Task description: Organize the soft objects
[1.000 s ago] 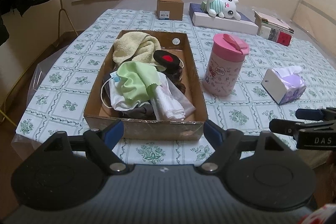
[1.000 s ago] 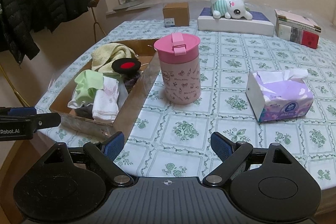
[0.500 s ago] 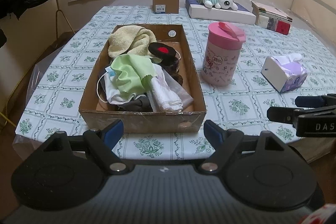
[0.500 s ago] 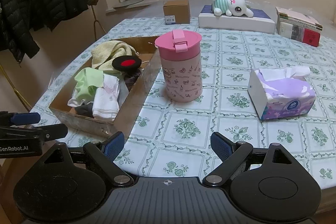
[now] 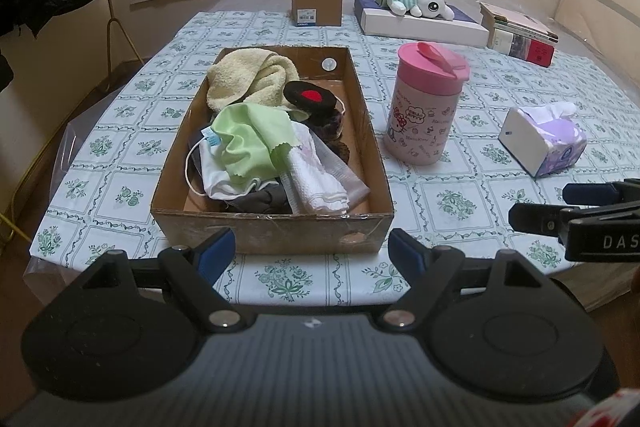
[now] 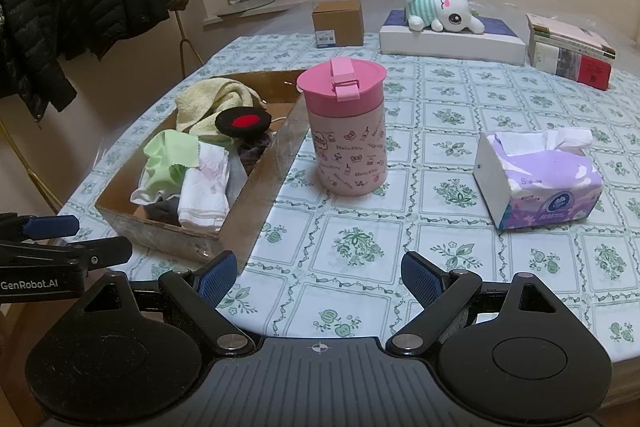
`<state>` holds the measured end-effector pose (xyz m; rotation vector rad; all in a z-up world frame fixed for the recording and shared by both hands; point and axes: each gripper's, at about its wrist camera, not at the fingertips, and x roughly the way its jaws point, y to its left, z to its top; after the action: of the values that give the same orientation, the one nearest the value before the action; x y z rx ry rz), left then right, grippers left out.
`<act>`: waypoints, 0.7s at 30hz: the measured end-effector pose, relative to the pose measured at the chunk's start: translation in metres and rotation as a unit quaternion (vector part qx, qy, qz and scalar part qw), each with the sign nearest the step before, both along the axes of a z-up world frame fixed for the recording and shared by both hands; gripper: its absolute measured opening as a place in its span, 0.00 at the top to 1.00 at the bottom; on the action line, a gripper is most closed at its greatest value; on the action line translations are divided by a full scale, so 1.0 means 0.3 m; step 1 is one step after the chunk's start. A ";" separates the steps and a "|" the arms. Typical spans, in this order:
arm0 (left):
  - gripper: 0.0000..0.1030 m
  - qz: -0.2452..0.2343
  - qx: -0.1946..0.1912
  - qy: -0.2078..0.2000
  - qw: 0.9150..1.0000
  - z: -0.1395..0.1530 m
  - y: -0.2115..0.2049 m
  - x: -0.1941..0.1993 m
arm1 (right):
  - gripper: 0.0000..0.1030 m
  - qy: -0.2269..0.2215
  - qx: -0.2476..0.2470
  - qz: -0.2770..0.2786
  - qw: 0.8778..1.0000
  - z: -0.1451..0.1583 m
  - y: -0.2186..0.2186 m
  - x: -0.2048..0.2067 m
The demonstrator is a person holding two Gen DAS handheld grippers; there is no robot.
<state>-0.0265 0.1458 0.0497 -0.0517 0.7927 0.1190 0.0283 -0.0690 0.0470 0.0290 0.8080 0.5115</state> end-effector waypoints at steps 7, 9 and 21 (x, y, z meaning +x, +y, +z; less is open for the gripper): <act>0.21 -0.001 0.000 0.000 1.000 0.004 0.004 0.001 | 0.14 -0.001 0.000 0.000 1.000 0.002 0.003 0.001; 0.21 0.000 0.000 0.000 1.000 0.004 0.004 0.001 | 0.14 -0.001 -0.001 0.000 1.000 0.002 0.003 0.001; 0.21 -0.001 -0.001 -0.001 1.000 0.005 0.004 0.002 | 0.14 -0.001 0.000 0.000 1.000 0.003 0.003 0.001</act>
<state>-0.0258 0.1470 0.0511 -0.0522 0.7917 0.1167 0.0286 -0.0682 0.0479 0.0278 0.8060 0.5116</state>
